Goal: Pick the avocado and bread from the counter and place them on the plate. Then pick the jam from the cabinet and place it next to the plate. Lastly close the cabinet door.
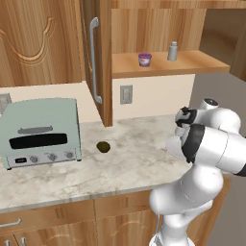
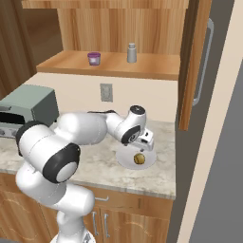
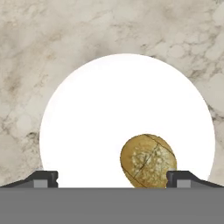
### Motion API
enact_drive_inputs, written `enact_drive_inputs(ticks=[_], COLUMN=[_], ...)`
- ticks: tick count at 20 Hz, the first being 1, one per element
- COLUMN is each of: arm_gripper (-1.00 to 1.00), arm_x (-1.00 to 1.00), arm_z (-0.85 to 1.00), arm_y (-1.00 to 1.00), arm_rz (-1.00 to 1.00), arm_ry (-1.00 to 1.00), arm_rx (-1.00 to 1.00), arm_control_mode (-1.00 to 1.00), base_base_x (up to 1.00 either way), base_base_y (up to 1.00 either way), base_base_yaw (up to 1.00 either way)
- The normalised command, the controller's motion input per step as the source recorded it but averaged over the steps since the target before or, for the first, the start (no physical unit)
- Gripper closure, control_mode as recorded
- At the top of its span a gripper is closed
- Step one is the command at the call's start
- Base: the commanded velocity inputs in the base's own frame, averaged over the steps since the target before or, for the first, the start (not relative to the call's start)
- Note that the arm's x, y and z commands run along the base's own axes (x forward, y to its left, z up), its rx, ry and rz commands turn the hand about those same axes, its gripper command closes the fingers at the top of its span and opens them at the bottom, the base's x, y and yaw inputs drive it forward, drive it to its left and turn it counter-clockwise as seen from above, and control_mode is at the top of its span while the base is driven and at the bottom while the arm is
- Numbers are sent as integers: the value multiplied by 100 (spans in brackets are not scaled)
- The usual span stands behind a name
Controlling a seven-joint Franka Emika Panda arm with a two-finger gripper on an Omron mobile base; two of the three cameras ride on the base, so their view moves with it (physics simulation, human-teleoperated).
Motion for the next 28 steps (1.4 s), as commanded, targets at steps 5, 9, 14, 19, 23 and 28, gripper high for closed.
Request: enact_drive_inputs(ticks=[5,9,14,19,23,28], arm_gripper=[-100,-100,-100,-100,-100,-100], arm_x=[-14,-19,-17,-9,0,0], arm_z=[37,32,26,17,11,5], arm_y=[58,65,64,65,66,65], arm_rz=[0,2,2,5,11,16], arm_ry=[0,0,0,0,0,0], arm_rx=[-1,-4,-2,0,0,0], arm_control_mode=[-100,-100,-100,-100,-100,-100], base_base_x=[0,0,0,0,0,0], base_base_y=[0,0,0,0,0,0], base_base_yaw=[0,0,0,0,0,0])
